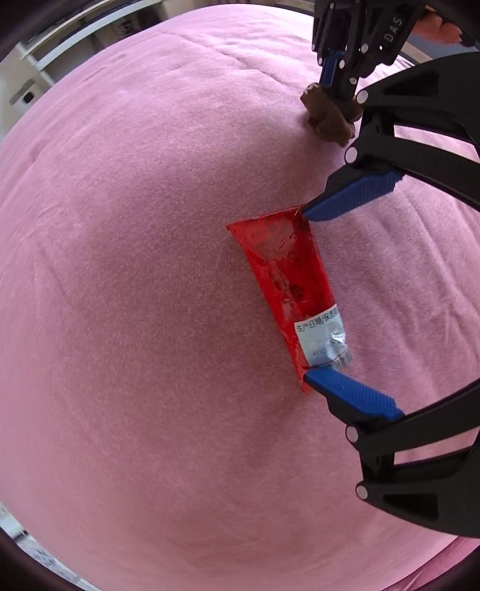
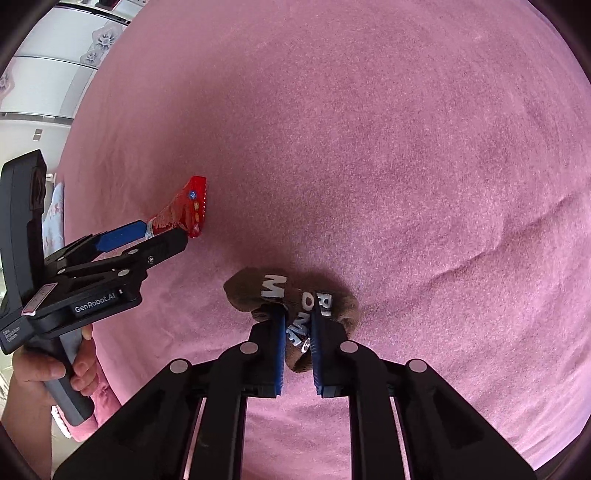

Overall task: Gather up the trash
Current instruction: 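Grasp the red wrapper with the left gripper while the right gripper grasps the brown 'RING ME' sock, then lift and carry the wrapper and sock over the yellow bucket with both grippers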

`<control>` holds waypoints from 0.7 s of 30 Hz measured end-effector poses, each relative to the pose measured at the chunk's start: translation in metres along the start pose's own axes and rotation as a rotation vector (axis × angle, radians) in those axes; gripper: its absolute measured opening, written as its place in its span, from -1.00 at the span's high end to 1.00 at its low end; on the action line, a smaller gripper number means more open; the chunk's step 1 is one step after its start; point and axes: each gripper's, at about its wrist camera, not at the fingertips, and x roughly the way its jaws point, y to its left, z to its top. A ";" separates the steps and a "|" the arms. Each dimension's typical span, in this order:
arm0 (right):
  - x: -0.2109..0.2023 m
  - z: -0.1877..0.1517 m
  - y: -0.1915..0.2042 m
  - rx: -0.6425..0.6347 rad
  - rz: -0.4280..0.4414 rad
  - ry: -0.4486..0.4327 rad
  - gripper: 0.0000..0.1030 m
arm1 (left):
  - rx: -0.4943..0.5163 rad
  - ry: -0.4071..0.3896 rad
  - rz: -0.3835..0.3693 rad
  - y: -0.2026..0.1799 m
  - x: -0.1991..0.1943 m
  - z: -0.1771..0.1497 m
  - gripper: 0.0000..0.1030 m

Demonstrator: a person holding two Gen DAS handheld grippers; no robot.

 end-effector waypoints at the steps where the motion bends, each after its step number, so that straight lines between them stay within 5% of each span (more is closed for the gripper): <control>1: 0.001 -0.001 0.001 0.002 -0.002 0.000 0.77 | 0.021 0.006 0.005 -0.001 0.002 0.003 -0.62; 4: -0.003 -0.005 0.000 0.010 -0.001 -0.004 0.77 | 0.050 0.011 0.014 -0.003 0.007 0.009 -0.55; 8: -0.016 -0.013 -0.003 0.016 -0.001 -0.018 0.77 | 0.079 0.008 0.071 -0.006 0.004 0.009 -0.03; 11: -0.026 -0.016 -0.007 0.029 0.008 -0.029 0.77 | 0.064 -0.002 0.086 -0.007 0.001 0.006 0.10; 14: -0.036 -0.024 -0.014 0.036 0.013 -0.043 0.77 | 0.035 -0.029 0.082 -0.008 -0.009 -0.006 0.65; 21: -0.059 -0.041 -0.027 0.056 0.028 -0.066 0.77 | -0.110 -0.034 -0.020 0.000 -0.023 -0.029 0.75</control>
